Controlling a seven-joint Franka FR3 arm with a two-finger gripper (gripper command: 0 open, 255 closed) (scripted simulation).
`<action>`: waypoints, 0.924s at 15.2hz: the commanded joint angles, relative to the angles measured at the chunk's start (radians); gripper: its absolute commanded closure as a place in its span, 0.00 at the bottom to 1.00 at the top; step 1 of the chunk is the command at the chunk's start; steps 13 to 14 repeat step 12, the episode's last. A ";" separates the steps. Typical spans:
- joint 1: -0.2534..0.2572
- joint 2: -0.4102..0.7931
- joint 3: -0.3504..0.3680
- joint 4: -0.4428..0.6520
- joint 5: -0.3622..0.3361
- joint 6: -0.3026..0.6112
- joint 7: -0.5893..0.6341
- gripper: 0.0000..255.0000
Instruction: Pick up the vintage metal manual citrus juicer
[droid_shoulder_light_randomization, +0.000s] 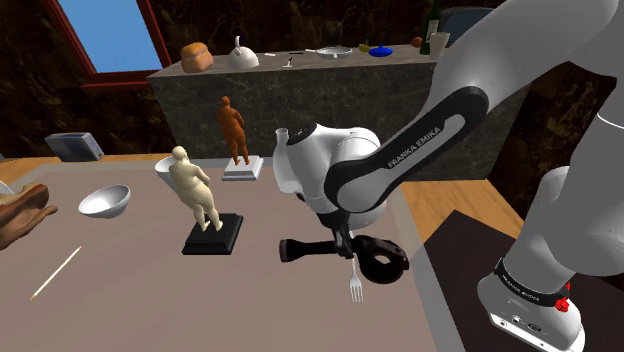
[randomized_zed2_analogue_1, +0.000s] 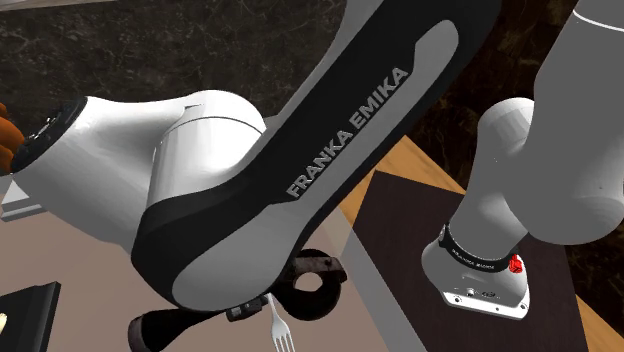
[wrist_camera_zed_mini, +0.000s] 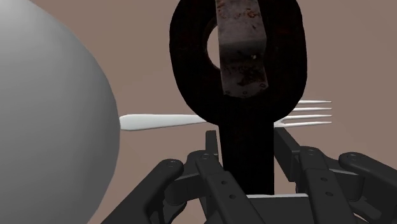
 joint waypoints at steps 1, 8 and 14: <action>0.000 -0.020 0.000 0.010 0.008 -0.028 -0.006 1.00; -0.002 -0.074 -0.002 0.054 0.028 -0.122 -0.022 1.00; -0.002 -0.089 -0.003 0.069 0.032 -0.151 -0.027 1.00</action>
